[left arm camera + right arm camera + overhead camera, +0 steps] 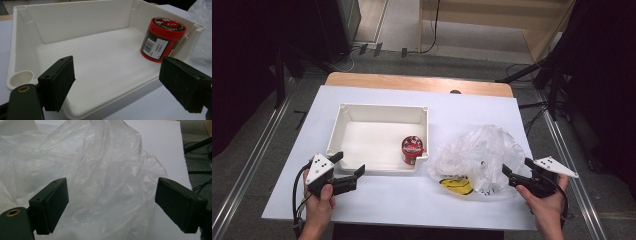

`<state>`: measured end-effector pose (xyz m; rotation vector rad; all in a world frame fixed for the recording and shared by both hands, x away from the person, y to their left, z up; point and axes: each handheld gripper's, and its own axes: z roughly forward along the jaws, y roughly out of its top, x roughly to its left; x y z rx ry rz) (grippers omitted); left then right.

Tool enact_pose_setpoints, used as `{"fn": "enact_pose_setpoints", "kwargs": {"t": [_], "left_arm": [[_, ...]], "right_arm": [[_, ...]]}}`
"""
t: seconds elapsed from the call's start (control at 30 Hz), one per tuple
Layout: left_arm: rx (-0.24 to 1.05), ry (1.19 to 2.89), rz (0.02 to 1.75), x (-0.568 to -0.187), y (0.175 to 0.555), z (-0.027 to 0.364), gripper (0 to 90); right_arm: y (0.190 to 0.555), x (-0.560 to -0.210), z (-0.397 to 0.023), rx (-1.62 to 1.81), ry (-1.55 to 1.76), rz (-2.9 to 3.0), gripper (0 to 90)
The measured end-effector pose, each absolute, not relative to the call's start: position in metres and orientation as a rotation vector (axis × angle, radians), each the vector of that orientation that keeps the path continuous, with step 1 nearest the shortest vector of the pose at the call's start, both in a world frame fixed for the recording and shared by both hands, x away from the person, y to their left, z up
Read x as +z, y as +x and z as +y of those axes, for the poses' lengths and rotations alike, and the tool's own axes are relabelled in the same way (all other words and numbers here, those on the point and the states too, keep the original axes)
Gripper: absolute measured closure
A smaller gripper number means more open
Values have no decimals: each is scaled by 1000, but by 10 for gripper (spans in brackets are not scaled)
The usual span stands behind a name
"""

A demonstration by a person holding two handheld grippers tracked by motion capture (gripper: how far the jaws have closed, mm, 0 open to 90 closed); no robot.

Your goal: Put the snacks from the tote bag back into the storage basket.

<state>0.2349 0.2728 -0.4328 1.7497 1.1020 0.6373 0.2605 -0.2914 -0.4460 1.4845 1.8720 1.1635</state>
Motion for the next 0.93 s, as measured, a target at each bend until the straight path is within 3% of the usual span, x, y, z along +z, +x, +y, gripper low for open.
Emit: {"fn": "enact_pose_setpoints", "kwargs": {"t": [0.43,0.93], "left_arm": [[629,1734,1098,-433,234,276,137],[633,1742,1094,-433,234,274,137]], "right_arm": [[245,-456,-338,1154,1544,1781,137],[246,-464,-345,1183,1570,1727,143]]}}
